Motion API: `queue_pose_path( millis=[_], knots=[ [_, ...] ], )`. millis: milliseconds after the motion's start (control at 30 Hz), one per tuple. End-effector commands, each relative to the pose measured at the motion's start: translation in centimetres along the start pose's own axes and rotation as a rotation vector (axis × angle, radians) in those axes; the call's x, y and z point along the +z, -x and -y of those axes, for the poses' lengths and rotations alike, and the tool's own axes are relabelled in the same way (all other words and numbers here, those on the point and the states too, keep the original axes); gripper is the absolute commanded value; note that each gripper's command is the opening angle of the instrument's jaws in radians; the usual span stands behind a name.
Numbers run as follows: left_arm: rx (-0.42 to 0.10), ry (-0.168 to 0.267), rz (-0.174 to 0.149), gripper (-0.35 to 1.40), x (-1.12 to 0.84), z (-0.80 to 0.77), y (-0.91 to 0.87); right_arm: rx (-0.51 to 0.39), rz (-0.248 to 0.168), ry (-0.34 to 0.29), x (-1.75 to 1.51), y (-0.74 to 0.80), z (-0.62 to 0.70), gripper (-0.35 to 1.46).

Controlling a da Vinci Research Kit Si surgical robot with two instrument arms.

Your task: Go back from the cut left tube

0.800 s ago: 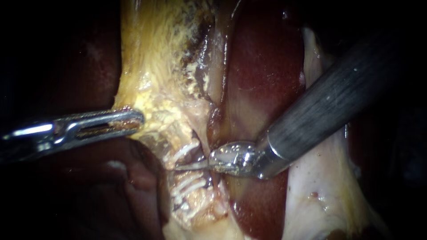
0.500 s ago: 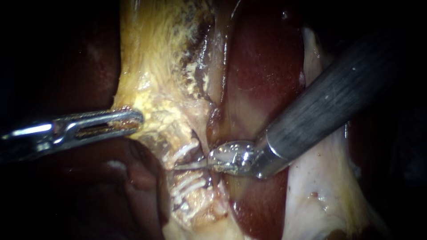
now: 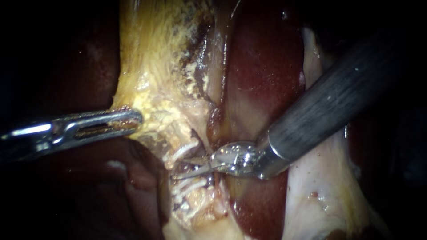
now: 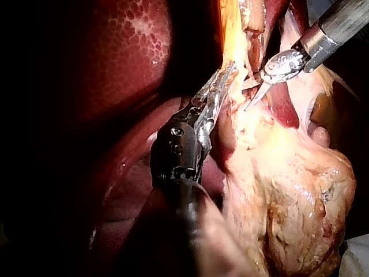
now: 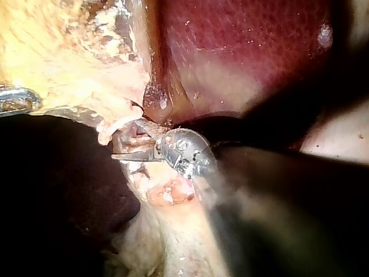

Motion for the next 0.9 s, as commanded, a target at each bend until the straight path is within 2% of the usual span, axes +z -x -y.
queue_pose_path(
  millis=[33, 333, 500, 633, 767, 900],
  knots=[
    [0.0, 0.0, 0.0, -0.35, 0.0, 0.0, 0.0, 0.0, -0.003, 0.011, 0.0, 0.0, -0.01, 0.94],
    [0.0, 0.002, 0.002, -0.35, -0.01, -0.01, 0.0, 0.0, -0.003, 0.013, -0.02, 0.0, 0.03, 1.03],
    [0.001, 0.003, 0.002, -0.35, -0.01, -0.05, 0.01, 0.002, -0.002, 0.006, -0.08, -0.02, 0.19, 1.19],
    [0.001, 0.007, 0.001, -0.35, -0.01, -0.08, 0.01, -0.056, 0.0, -0.001, -0.15, -0.04, 0.35, 1.33],
    [0.002, 0.008, 0.002, -0.35, -0.01, -0.12, 0.02, -0.159, -0.002, 0.001, -0.28, -0.05, 0.5, 1.4],
    [0.002, 0.011, 0.004, -0.35, -0.01, -0.14, 0.02, -0.241, -0.008, 0.015, -0.48, -0.08, 0.49, 1.43]
  ],
)
